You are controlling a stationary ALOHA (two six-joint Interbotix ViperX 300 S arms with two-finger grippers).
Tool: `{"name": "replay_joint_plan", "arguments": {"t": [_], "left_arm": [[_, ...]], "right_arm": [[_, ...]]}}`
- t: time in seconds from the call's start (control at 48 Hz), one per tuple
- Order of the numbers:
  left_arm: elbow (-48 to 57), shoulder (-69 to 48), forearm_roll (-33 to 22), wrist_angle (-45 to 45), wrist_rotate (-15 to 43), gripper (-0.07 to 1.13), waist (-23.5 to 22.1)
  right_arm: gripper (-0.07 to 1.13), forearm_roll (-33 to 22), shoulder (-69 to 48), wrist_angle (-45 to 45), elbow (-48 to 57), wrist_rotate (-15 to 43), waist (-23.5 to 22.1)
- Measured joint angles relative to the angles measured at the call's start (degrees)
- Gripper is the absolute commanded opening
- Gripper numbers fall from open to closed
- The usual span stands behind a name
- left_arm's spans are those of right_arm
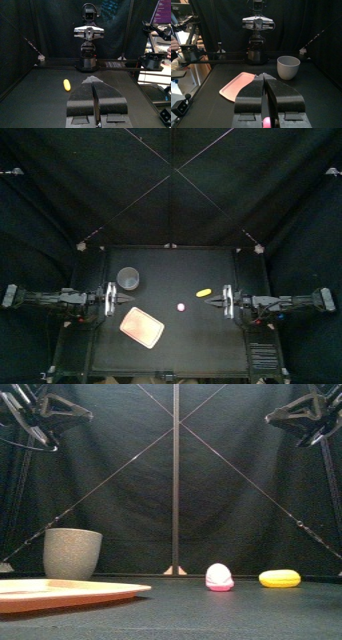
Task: Pick the pink ball then place it on the pink plate
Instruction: Pick the pink ball
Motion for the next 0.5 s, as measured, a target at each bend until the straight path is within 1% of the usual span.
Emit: {"name": "replay_joint_plan", "arguments": {"t": [0.062,0.146,0.333,0.396,0.438,0.5], "left_arm": [[0.0,0.1,0.0,-0.1,0.2,-0.01,0.1],[0.0,0.2,-0.1,-0.4,0.2,-0.01,0.1],[0.0,0.2,-0.1,-0.5,0.2,0.0,0.1],[0.2,0.2,-0.1,-0.4,0.2,0.0,0.1],[0.3,0.2,-0.1,-0.5,0.2,0.0,0.1],[0.5,0.2,-0.1,-0.5,0.2,0.0,0.1]], "right_arm": [[0.07,-0.2,0.4,-0.1,0.0,-0.1,-0.4],[0.07,-0.5,1.8,-0.1,0.0,-0.2,-1.6],[0.1,-0.9,9.2,-0.5,-1.1,0.3,-4.8],[0.15,-1.2,11.8,-0.8,-1.2,0.2,-5.0],[0.2,-1.7,13.5,-1.1,-1.2,0.2,-5.0],[0.34,-1.9,16.2,-2.2,-1.2,0.2,-5.0]]}}
